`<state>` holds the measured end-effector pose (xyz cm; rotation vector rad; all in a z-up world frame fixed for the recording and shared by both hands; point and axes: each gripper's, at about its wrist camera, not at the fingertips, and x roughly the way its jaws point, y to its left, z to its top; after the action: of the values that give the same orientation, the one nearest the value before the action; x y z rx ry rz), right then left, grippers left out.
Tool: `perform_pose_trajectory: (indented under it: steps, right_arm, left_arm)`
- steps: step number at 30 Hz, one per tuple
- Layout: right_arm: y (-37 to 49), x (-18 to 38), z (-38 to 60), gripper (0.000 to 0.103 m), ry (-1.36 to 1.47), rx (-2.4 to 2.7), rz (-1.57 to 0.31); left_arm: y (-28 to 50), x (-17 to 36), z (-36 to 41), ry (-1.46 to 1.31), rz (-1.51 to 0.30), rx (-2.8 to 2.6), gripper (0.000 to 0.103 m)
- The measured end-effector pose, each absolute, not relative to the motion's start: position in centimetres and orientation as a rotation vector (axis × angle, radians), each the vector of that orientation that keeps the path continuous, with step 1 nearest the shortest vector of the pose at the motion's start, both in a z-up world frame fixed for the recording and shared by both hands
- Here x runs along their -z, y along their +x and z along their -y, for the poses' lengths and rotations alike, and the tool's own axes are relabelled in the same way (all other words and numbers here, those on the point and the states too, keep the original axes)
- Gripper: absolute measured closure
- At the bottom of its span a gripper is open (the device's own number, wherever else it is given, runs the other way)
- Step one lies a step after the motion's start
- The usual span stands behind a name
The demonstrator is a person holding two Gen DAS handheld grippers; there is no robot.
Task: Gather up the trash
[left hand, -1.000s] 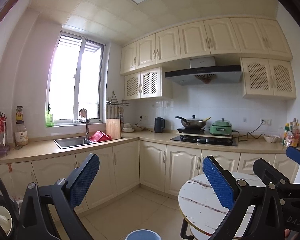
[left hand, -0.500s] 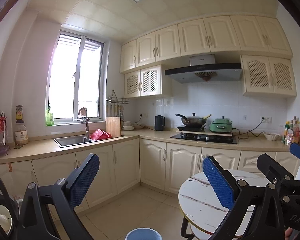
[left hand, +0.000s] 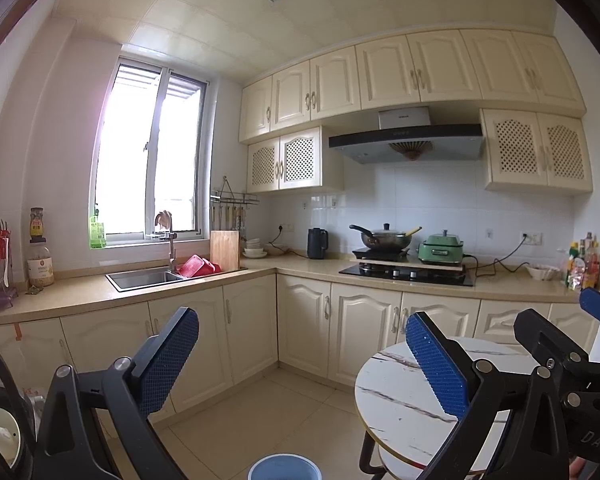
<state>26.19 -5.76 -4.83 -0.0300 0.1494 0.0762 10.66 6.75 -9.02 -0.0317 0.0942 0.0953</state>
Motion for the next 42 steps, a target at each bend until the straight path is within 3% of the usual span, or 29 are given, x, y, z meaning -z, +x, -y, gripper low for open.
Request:
perform_pose_trajectory:
  steps: [42]
  right_arm:
    - [26.3, 5.5, 6.3, 0.000, -0.028, -0.067, -0.154]
  left_arm:
    - [13.6, 7.0, -10.5, -0.012, -0.096, -0.084, 0.001]
